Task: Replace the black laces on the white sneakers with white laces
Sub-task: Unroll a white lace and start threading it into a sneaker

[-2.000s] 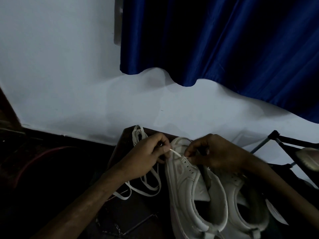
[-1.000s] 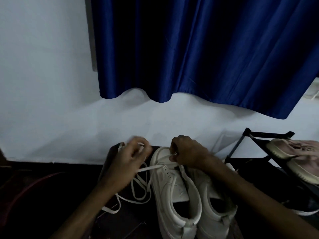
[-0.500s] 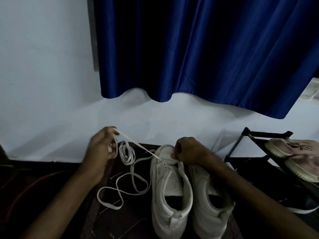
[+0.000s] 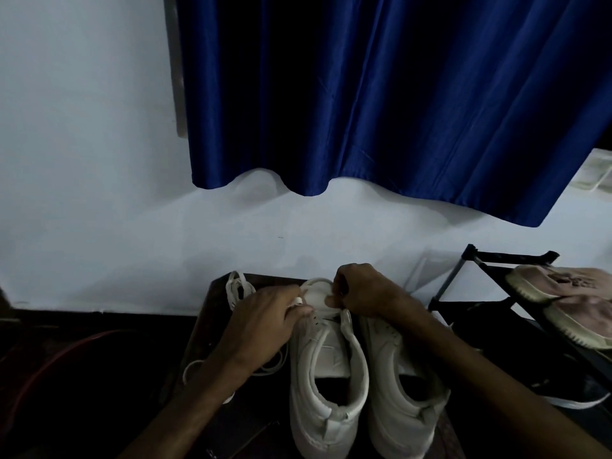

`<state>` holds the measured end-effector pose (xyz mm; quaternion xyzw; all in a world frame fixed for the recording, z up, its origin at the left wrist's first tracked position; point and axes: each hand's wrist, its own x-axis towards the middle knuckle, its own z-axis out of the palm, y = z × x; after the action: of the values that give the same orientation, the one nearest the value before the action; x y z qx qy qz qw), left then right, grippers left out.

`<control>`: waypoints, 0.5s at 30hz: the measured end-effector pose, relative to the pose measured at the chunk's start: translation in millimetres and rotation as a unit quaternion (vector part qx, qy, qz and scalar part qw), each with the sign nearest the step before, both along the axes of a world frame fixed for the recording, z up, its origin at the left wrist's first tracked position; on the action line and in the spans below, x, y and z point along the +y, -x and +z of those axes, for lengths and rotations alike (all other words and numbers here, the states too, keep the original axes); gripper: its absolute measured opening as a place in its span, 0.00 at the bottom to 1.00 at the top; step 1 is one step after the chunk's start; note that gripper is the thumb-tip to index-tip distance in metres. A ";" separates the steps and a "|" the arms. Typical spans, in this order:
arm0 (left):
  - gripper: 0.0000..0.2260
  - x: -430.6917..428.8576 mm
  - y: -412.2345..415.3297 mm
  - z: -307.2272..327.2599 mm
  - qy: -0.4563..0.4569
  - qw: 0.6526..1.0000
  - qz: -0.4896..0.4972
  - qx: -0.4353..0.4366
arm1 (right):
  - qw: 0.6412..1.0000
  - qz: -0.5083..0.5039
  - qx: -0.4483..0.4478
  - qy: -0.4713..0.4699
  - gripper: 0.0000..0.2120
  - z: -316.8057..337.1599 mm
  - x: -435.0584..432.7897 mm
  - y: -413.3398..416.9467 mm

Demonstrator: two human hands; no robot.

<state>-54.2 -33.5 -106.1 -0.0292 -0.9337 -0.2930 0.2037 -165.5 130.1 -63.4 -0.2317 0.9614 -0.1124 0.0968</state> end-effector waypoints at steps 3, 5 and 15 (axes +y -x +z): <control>0.11 -9.1 6.4 -5.7 0.002 1.000 0.000 -0.026 | 1.000 -0.004 -0.016 0.009 0.12 1.4 3.2 2.2; 0.10 -16.9 6.7 -1.9 -0.161 0.986 -0.023 -0.042 | 0.999 -0.002 -0.028 0.015 0.11 2.2 3.7 2.6; 0.11 -32.2 0.5 28.7 -0.660 0.747 -0.036 -0.067 | 0.999 -0.005 -0.019 0.026 0.13 -3.0 7.3 5.3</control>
<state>-54.7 -65.8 -77.4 0.0987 -0.5169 -0.8446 0.0980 -170.8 137.4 -66.3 -0.2271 0.9574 -0.1424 0.1079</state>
